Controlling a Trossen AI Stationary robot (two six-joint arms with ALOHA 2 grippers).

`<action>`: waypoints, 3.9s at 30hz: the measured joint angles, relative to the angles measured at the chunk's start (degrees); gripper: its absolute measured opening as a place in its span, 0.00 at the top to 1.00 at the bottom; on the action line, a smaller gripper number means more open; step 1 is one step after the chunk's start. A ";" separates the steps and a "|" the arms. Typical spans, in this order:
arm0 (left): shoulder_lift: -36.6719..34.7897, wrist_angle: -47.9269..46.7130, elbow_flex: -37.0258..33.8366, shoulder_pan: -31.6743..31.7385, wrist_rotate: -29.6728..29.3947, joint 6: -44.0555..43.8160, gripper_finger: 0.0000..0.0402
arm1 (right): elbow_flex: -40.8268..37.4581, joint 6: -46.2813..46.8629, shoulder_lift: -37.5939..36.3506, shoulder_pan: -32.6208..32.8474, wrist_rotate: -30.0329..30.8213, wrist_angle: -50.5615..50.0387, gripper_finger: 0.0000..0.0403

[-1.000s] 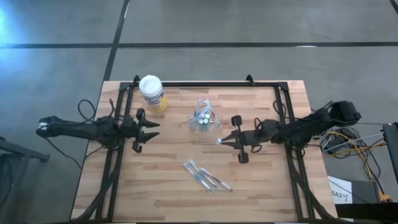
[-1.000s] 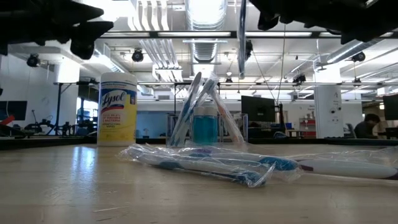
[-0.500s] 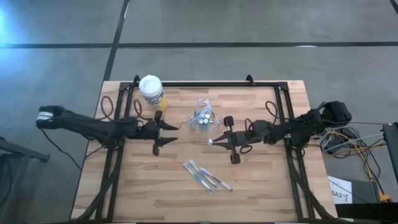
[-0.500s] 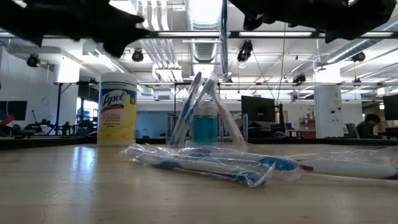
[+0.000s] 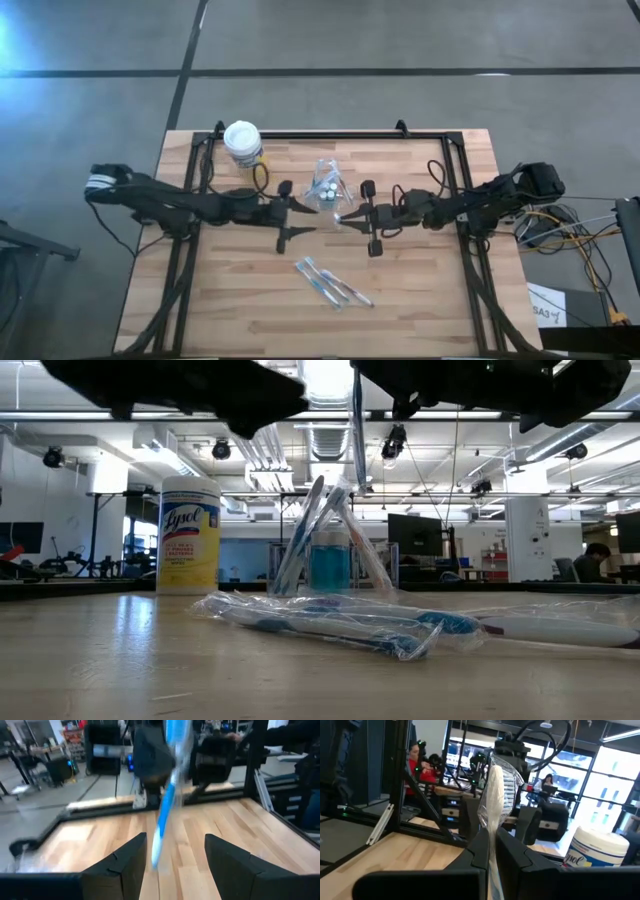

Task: Pick & Place toothbrushing station
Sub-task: Put the blue toothbrush into the left section of the transparent organizer

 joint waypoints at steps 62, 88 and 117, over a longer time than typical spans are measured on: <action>13.13 2.45 12.42 0.66 -1.61 1.68 0.66 | 3.58 1.23 4.13 0.03 5.49 -0.46 0.97; 11.80 -1.08 12.14 0.66 -1.66 3.29 0.74 | 2.86 1.24 2.91 0.08 5.69 -0.44 0.97; 2.02 -6.69 7.82 1.20 -4.53 6.23 0.94 | 2.33 2.57 -2.79 0.21 5.86 -6.85 0.61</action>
